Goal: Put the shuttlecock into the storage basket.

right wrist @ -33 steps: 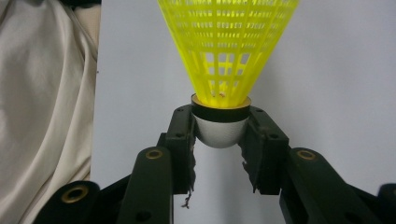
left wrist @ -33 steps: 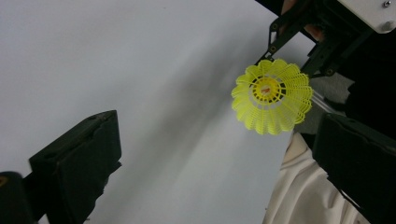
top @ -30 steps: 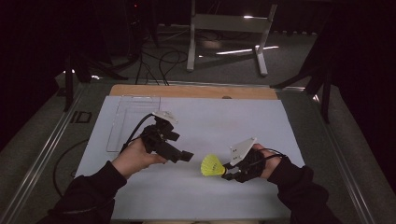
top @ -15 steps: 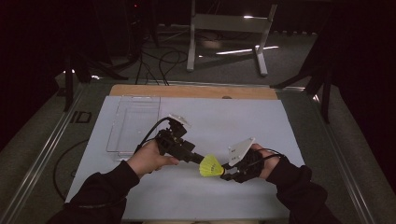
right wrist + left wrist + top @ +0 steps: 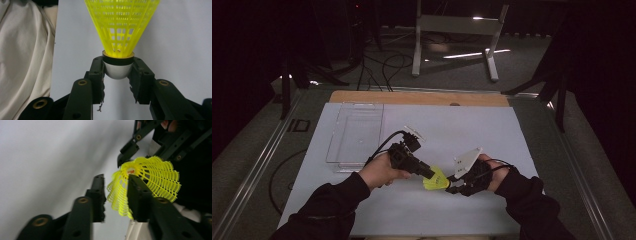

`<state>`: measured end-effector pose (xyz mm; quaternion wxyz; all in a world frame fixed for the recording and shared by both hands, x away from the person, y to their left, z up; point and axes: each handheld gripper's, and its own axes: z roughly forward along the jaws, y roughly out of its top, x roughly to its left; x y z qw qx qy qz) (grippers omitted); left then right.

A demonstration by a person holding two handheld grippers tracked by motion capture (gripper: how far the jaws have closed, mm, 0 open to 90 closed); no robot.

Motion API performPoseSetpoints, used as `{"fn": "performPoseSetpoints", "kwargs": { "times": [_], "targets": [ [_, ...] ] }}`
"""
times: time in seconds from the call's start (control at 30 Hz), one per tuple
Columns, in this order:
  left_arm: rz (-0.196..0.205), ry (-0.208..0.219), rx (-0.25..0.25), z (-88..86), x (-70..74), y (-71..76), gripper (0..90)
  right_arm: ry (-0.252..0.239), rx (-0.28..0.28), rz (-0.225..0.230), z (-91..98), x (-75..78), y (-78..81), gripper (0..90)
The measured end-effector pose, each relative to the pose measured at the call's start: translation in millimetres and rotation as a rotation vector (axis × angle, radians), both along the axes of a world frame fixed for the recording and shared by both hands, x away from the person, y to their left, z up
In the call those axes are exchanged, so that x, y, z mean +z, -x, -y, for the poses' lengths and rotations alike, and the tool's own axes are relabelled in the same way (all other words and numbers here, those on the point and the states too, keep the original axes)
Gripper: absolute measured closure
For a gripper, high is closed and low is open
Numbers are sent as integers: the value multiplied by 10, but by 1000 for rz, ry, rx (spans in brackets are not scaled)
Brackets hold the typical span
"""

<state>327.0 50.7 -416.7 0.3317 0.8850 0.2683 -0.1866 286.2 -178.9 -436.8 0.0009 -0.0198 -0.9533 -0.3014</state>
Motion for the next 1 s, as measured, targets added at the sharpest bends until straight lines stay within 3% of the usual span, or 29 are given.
{"fn": "performPoseSetpoints", "kwargs": {
  "times": [0.23,0.33,0.73,0.87,0.93,1.0],
  "targets": [
    [-17,2,-21,24,-56,-17,802,5,-2,-7,0,-20,-1,657],
    [-24,5,-30,21,-70,-22,883,5,-3,-11,4,-21,1,657],
    [8,-45,-61,56,-37,-4,900,17,-6,-29,-27,-38,4,655],
    [3,-39,-71,52,-26,-12,900,35,-26,-26,-66,-42,33,646],
    [-9,-36,-77,42,-22,-21,900,42,-52,-9,-82,-32,55,575],
    [-9,-34,-75,29,-13,-24,900,30,-88,-5,-97,-22,90,374]
  ]
}}
